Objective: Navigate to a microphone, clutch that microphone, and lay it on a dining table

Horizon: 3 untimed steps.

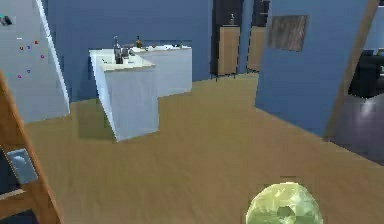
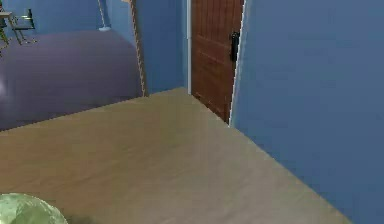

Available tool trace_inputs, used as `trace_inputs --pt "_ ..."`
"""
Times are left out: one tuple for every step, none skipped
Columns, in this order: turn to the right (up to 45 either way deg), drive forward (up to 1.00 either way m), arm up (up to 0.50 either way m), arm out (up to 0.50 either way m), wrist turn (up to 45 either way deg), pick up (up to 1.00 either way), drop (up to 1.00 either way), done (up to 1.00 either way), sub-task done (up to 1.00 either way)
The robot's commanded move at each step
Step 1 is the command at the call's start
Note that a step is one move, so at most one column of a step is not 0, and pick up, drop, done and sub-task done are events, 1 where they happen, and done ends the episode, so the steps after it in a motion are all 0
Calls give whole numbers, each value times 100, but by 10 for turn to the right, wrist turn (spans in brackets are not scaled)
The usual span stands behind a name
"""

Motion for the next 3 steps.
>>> trace_inputs --pt "450 0 0 0 0 0 0 0 0" --pt "330 0 0 0 0 0 0 0 0" --pt "0 45 0 0 0 0 0 0 0"
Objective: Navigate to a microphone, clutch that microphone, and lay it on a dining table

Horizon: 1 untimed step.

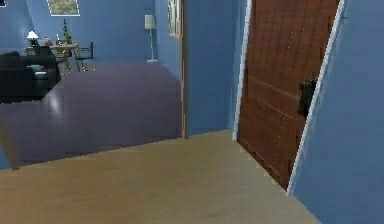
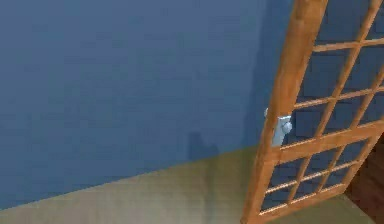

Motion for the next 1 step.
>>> trace_inputs --pt "0 100 0 0 0 0 0 0 0"
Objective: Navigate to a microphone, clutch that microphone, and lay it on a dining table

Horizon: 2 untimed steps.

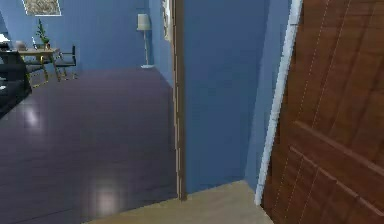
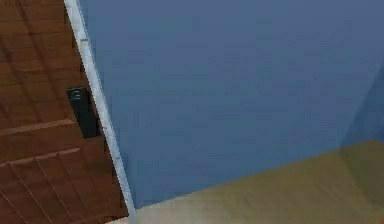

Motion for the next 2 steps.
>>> trace_inputs --pt "-240 0 0 0 0 0 0 0 0" --pt "0 10 0 0 0 0 0 0 0"
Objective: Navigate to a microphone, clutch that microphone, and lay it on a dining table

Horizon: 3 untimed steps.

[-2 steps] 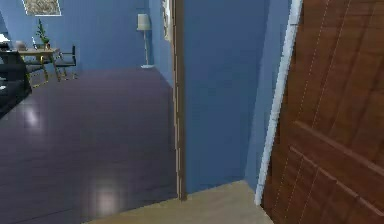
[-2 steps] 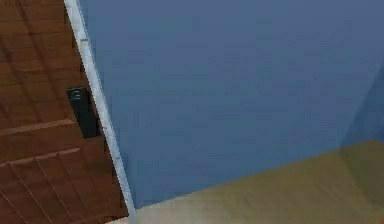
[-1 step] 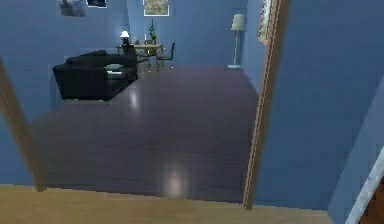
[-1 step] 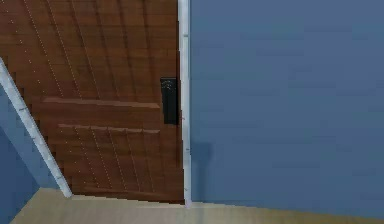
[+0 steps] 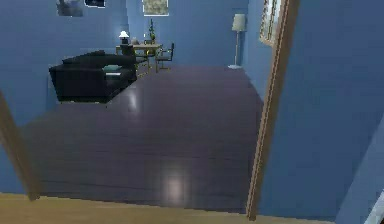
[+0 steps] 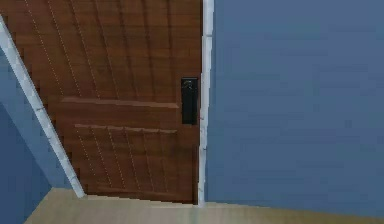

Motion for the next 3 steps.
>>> trace_inputs --pt "-210 0 0 0 0 0 0 0 0" --pt "0 100 0 0 0 0 0 0 0" --pt "0 100 0 0 0 0 0 0 0"
